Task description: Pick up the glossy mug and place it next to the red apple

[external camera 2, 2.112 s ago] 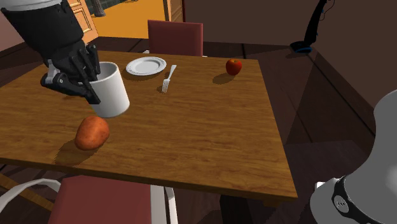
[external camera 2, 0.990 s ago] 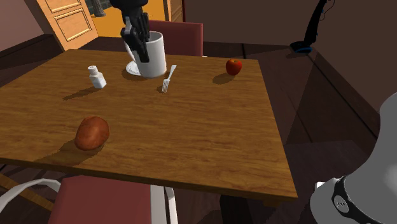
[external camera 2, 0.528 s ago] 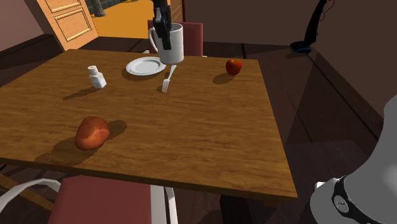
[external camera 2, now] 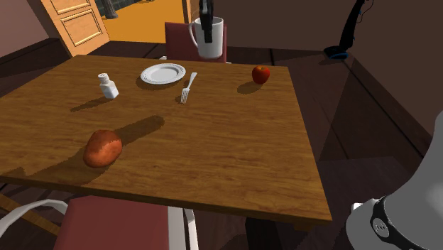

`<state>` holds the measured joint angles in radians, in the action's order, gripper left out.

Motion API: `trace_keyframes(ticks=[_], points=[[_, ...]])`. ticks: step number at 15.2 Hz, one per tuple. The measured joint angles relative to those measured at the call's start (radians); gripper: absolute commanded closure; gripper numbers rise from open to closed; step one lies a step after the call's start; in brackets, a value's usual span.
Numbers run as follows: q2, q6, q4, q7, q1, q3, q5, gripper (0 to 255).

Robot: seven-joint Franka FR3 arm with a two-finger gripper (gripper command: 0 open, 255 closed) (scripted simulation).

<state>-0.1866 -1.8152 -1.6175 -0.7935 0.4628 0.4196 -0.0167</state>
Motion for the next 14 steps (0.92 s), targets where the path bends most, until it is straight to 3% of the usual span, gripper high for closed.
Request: trace_keyframes(ticks=[10,14], points=[[-0.155,0.040,0.186,-0.243,0.180,0.067,-0.091,255],[-0.266,0.092,0.342,-0.337,0.282,0.078,-0.147,255]])
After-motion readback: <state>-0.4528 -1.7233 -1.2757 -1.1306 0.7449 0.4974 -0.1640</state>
